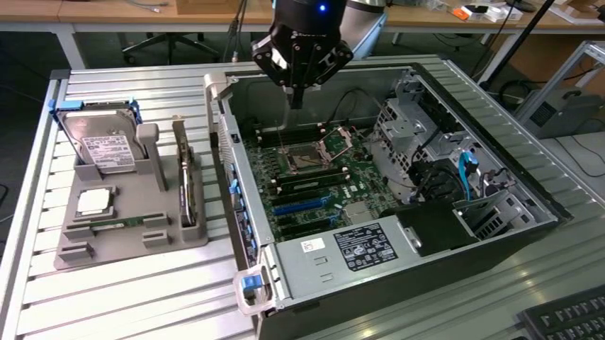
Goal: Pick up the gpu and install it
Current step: 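Reach for the gpu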
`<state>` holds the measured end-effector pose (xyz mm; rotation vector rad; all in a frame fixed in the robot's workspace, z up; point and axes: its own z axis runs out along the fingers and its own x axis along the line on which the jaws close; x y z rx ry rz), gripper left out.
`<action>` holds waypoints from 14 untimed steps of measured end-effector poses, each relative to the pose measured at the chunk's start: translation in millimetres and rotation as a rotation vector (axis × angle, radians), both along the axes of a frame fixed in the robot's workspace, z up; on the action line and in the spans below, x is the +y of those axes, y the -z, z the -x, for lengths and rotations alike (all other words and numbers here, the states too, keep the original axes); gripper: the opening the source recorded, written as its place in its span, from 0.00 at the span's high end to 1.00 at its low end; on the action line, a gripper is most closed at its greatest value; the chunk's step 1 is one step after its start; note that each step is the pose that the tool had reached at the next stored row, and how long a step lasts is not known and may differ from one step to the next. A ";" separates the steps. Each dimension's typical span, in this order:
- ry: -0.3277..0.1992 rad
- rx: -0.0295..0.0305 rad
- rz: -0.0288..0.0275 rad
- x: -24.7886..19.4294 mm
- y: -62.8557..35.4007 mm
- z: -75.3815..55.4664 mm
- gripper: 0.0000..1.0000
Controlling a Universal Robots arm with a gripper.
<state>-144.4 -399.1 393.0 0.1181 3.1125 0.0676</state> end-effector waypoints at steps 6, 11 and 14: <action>0.000 0.0000 0.0000 0.0 0.1 2.1 0.89; 0.000 0.0000 0.0000 0.0 0.2 3.4 0.89; 0.000 0.0000 0.0000 0.0 0.2 3.9 0.89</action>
